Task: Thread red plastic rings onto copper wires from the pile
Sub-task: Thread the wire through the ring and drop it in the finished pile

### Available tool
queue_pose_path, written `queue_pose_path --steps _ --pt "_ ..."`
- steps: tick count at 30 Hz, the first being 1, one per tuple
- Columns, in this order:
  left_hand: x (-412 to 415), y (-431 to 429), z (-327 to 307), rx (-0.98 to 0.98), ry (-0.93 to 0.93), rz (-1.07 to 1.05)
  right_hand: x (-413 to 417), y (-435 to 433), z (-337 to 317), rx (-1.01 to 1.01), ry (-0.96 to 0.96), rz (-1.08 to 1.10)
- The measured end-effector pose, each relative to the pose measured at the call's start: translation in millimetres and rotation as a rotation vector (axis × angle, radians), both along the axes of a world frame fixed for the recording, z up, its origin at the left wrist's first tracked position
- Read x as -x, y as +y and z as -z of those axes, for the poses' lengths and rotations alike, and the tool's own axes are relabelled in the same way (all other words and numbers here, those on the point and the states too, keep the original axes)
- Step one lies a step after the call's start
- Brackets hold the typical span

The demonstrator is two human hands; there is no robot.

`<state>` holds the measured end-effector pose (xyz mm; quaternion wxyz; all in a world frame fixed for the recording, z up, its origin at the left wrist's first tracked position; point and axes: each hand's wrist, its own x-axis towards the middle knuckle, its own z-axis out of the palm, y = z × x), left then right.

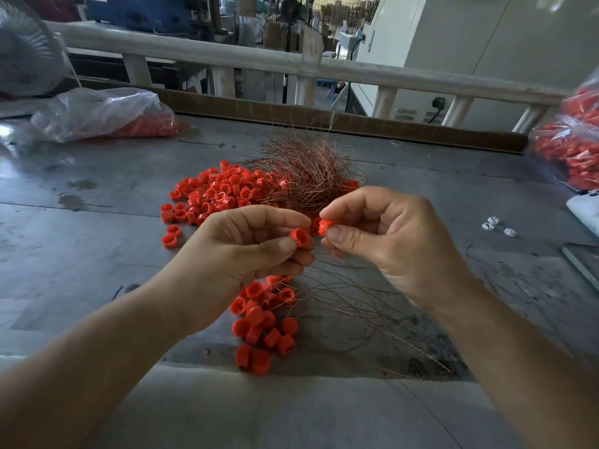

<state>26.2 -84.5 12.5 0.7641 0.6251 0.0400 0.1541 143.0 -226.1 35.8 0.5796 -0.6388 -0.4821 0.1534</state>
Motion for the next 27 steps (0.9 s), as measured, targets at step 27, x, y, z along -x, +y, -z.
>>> queue_pose_path --steps 27 --pt "0.2 -3.5 -1.3 -0.071 0.017 -0.063 8.9 5.5 11.4 0.008 -0.141 0.014"
